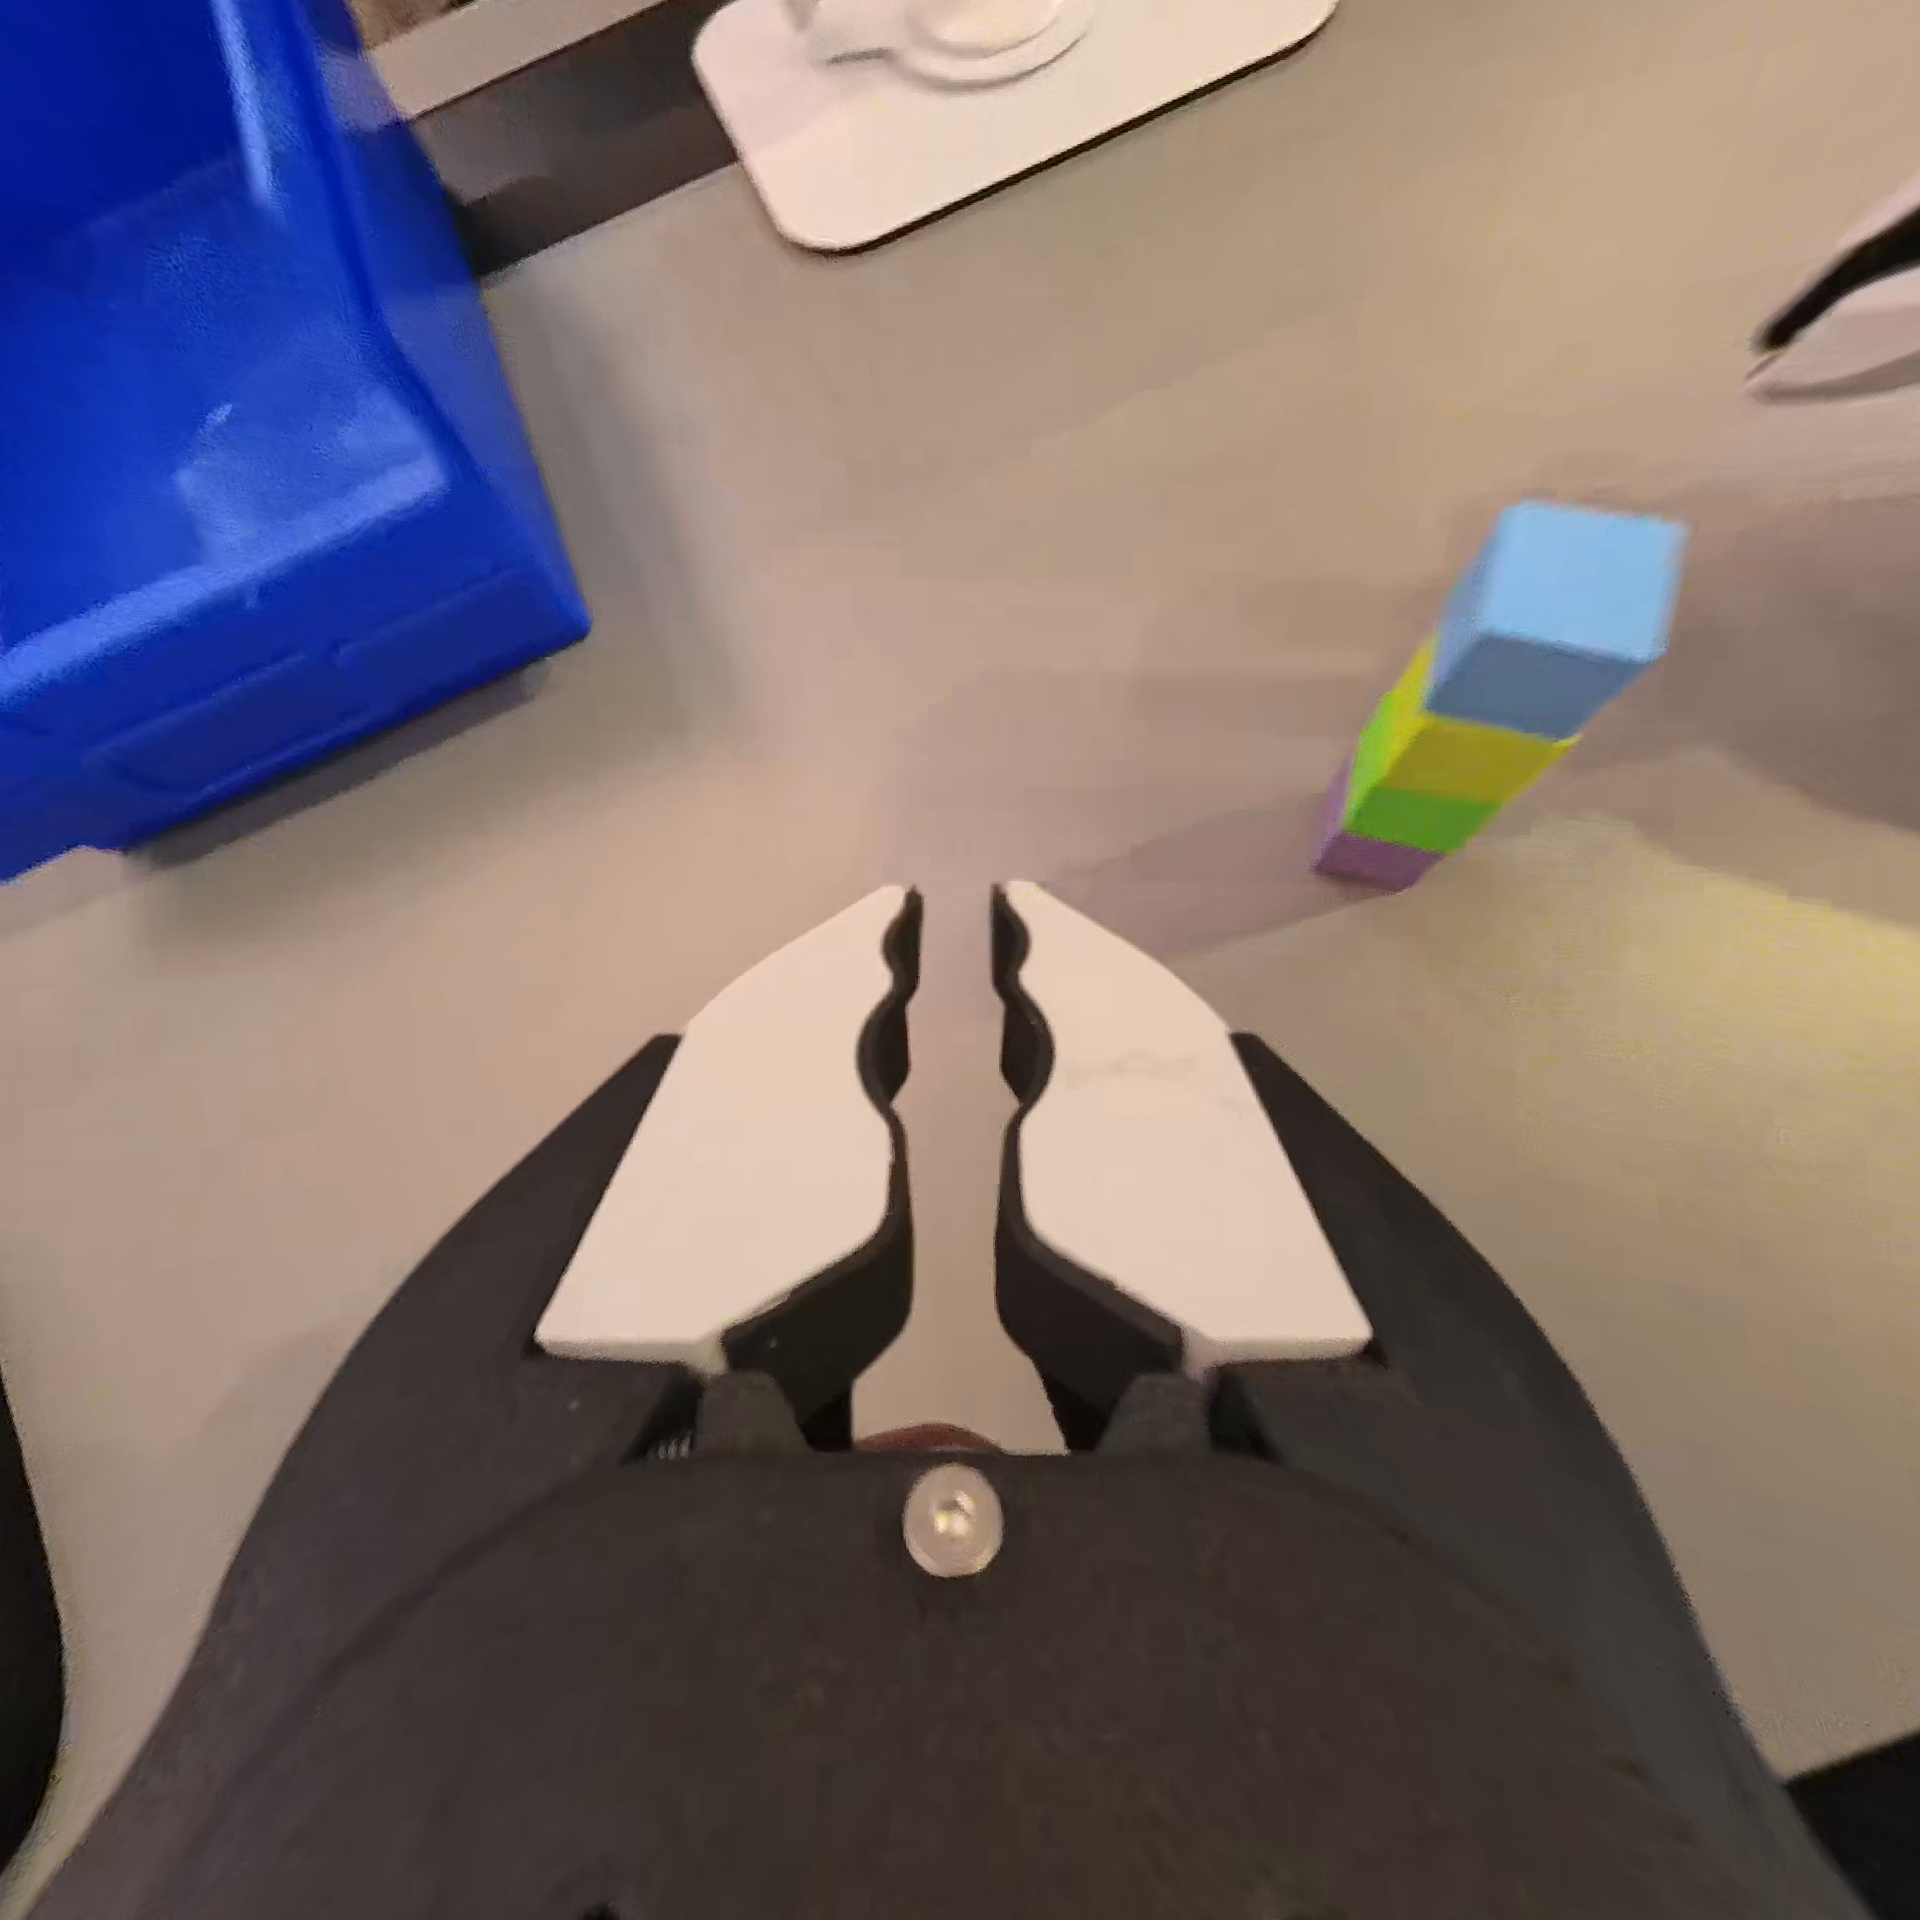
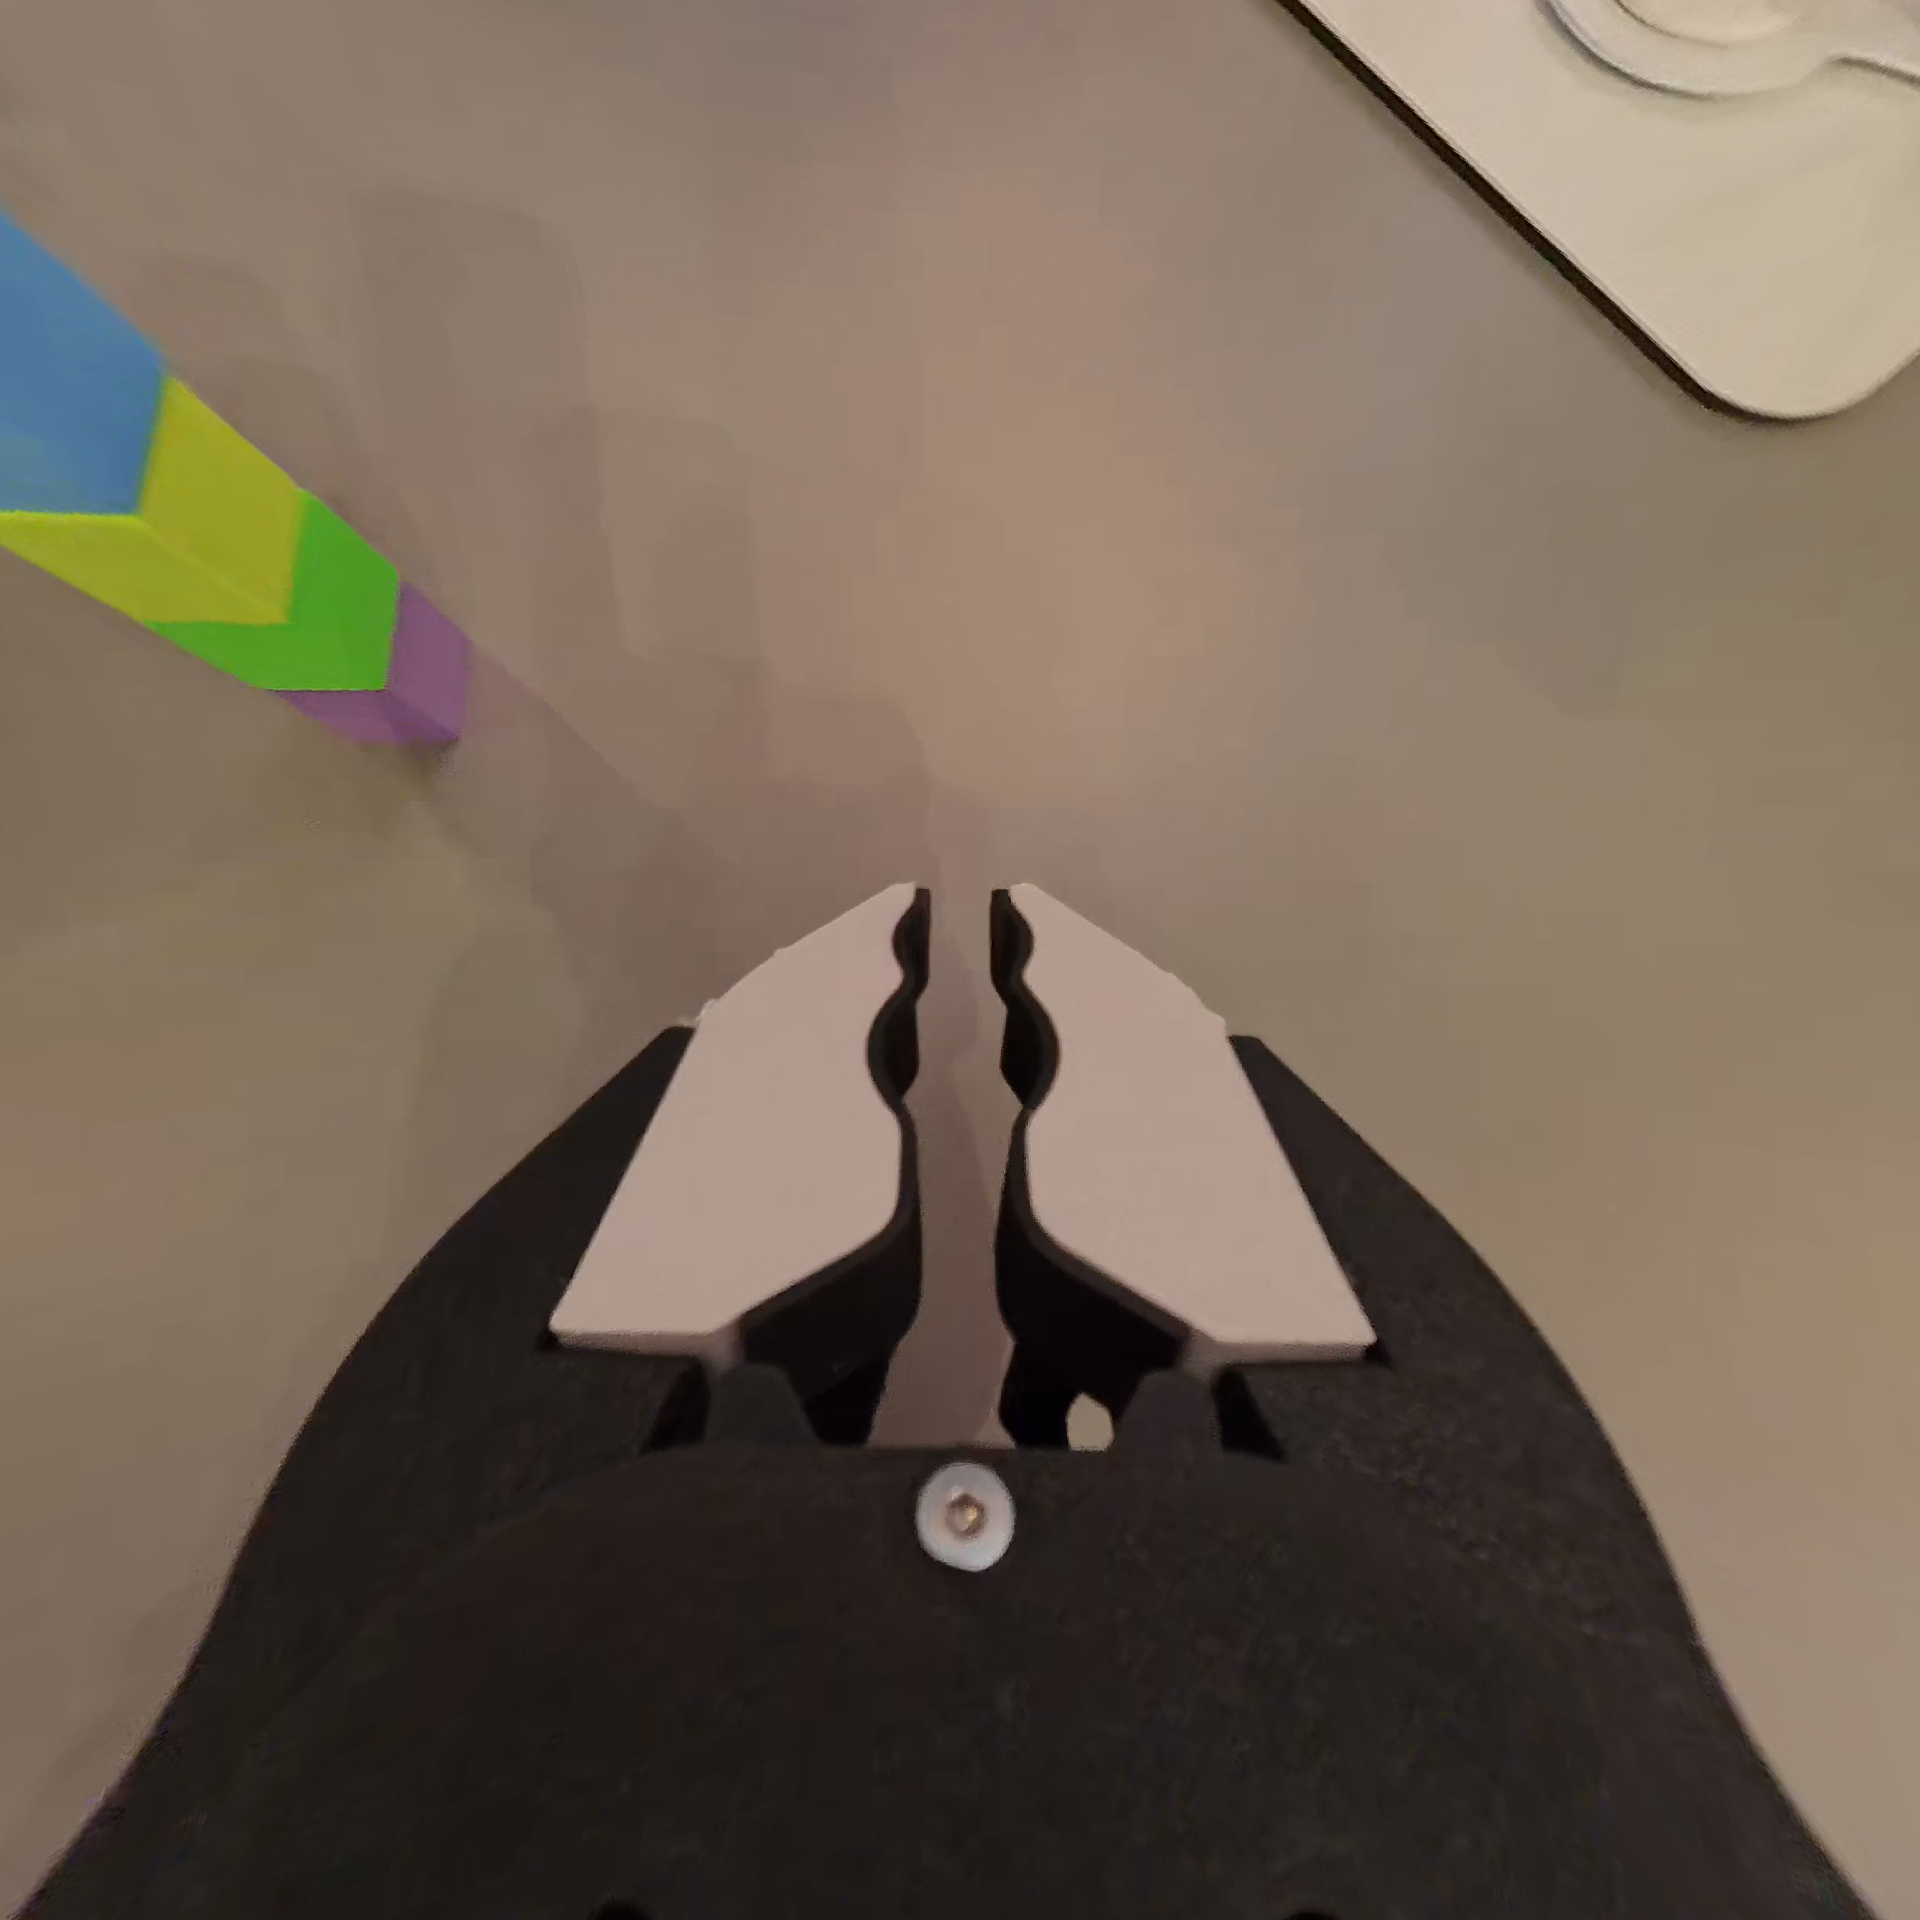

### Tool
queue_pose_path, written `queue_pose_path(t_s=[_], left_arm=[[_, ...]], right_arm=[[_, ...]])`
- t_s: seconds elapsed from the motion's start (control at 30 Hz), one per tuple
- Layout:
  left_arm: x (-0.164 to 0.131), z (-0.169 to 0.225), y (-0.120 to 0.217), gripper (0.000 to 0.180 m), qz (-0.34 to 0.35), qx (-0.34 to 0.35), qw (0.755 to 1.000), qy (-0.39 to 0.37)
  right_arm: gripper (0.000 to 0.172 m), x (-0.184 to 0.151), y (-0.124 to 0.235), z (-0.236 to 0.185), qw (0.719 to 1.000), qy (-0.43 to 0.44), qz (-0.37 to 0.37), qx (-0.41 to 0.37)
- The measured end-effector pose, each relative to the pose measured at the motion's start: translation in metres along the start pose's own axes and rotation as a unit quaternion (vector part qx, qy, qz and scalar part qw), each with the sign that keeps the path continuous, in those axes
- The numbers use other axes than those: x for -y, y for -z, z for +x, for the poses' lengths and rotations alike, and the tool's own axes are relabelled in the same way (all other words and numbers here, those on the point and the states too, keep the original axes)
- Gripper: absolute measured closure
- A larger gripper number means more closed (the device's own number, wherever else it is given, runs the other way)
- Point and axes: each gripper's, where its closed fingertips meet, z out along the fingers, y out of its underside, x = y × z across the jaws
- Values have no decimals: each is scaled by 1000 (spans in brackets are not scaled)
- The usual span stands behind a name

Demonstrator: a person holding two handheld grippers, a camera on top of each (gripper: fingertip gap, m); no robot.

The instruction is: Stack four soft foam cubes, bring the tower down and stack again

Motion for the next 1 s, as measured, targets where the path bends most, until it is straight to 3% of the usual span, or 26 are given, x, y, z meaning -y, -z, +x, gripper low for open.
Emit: queue_pose_path(t_s=[0.07,0.4,0.73,1.0], left_arm=[[-14,-11,-5,180,-4,-1,1000,8],[-58,-31,-34,180,-32,6,998,56],[-65,-33,-48,177,-32,9,997,67],[-63,-33,-56,177,-44,41,998,28]], right_arm=[[169,-3,4,7,1000,-21,-1,-7],[170,-21,15,13,993,-110,-23,-31],[167,-67,34,19,988,-120,-42,-92],[157,-91,43,39,985,-103,-36,-137]])
